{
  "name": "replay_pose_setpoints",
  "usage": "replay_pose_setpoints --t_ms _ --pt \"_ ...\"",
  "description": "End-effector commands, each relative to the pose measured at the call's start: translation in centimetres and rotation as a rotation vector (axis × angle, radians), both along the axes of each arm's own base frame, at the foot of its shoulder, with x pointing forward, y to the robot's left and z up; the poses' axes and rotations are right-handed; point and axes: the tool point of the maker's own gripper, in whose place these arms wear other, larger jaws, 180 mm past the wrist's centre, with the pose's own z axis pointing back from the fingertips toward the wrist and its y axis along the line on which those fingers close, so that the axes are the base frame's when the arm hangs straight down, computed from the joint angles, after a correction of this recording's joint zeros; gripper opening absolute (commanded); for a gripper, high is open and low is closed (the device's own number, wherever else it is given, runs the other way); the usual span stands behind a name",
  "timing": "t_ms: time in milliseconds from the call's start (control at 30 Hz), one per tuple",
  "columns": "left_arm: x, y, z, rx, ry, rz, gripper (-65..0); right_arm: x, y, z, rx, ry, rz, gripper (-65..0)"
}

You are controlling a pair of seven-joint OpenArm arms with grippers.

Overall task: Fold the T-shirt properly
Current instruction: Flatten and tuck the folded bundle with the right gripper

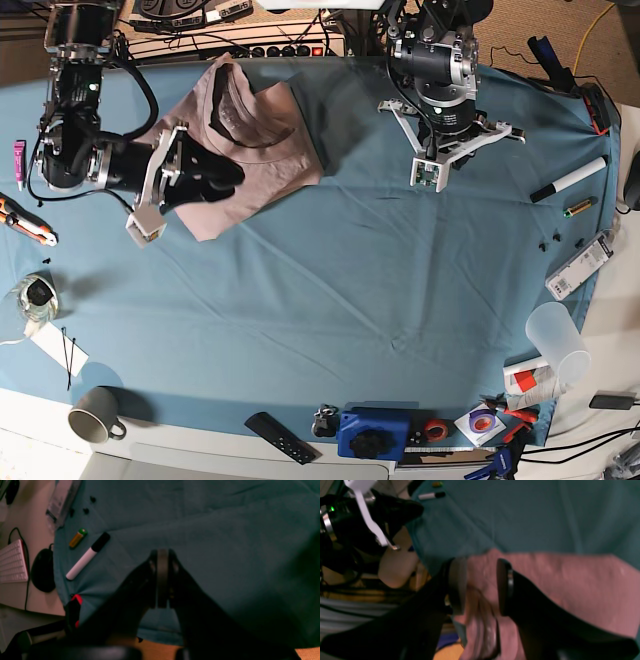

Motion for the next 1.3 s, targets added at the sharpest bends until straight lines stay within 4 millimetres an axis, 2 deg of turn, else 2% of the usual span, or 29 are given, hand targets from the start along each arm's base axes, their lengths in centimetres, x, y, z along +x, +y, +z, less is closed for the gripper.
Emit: replay_pose_setpoints --t_ms 0,200,267,400,533,633,867,1033,1167,1267 --pt "0.4 -0.1 0.9 -0.010 -0.038 0.002 -65.0 0.1 -0.2 1.0 0.014 -0.027 0.003 -44.0" --pt "0.5 -0.8 0.7 -0.050 -0.038 -0.016 -65.0 -0.8 -0.6 -1.5 -0.067 0.024 -0.004 -44.0" --pt "0.5 -0.8 0.7 -0.050 -0.040 -0.017 -65.0 -0.9 -1.0 -3.4 -0.130 0.061 -0.017 -44.1" --pt "0.5 -0.8 0.8 -0.050 -0.040 -0.017 -65.0 -1.9 -1.9 -8.6 -0.219 0.206 -0.038 -44.2" --pt "0.5 -0.8 0.7 -0.050 -0.039 -0.017 -65.0 -2.3 -1.1 -10.9 -0.197 0.302 -0.017 -44.2" --pt "0.5 -0.8 0.7 -0.050 -0.039 -0.017 -65.0 -1.8 0.0 -10.4 -0.156 0.296 0.012 -44.2" --pt "0.5 -0.8 0.7 -0.050 -0.039 -0.017 -65.0 1.5 2.1 -5.4 0.042 0.199 0.024 -44.2" --pt "0.5 -0.9 0.7 -0.054 -0.039 -0.019 -65.0 3.4 2.7 -3.4 0.083 0.140 0.030 -44.2" --pt "0.6 -1.0 0.8 -0.058 -0.044 -0.022 -65.0 3.7 3.7 -3.4 0.095 0.131 0.033 -44.2" --pt "0.6 -1.0 0.8 -0.058 -0.044 -0.022 -65.0 3.4 4.0 -5.1 0.044 0.155 0.024 -44.2"
